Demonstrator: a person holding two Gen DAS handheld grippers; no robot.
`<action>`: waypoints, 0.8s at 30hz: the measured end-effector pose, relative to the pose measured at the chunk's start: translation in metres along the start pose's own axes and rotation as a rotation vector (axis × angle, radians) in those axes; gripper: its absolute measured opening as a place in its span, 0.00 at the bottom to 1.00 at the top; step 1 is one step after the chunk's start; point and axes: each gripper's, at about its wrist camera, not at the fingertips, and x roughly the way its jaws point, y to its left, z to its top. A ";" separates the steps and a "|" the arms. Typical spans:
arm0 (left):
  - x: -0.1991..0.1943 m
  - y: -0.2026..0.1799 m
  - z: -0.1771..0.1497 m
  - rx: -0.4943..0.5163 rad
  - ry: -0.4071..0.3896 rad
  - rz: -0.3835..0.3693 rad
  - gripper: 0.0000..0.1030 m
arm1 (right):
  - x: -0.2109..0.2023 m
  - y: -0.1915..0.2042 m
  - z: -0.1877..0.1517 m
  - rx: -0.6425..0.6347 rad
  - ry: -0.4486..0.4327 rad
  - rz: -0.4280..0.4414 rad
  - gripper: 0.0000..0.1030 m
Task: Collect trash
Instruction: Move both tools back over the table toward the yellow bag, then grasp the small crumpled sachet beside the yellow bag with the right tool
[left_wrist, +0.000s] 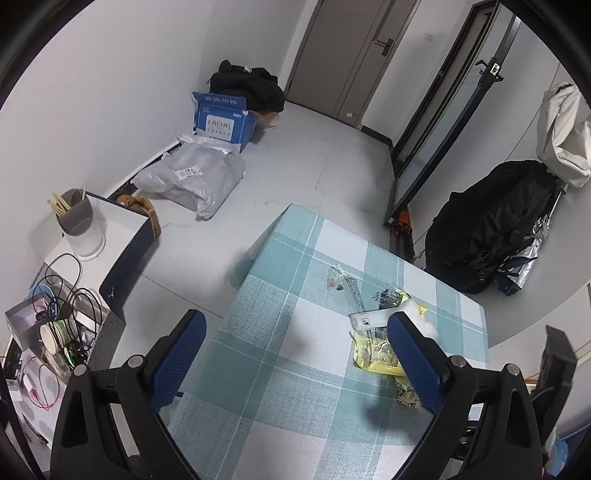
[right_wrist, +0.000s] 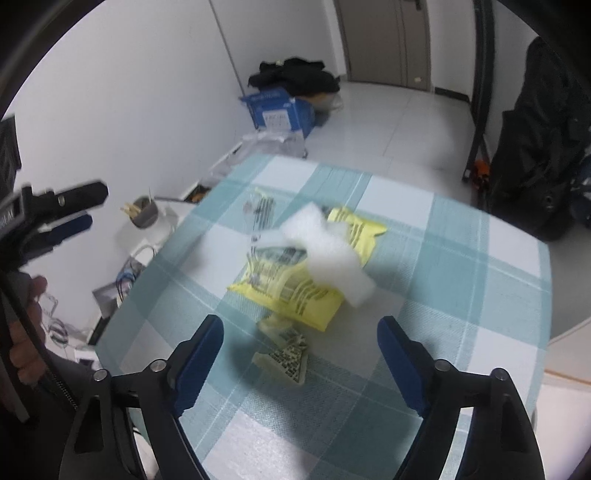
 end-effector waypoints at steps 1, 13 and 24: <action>0.000 0.001 0.000 0.002 -0.001 0.004 0.94 | 0.003 0.001 -0.001 -0.007 0.012 -0.001 0.78; 0.003 0.005 0.000 0.003 0.001 0.050 0.94 | 0.022 0.015 -0.015 -0.083 0.110 0.005 0.37; 0.005 0.001 -0.003 0.024 0.004 0.056 0.94 | 0.023 0.022 -0.021 -0.135 0.111 -0.022 0.21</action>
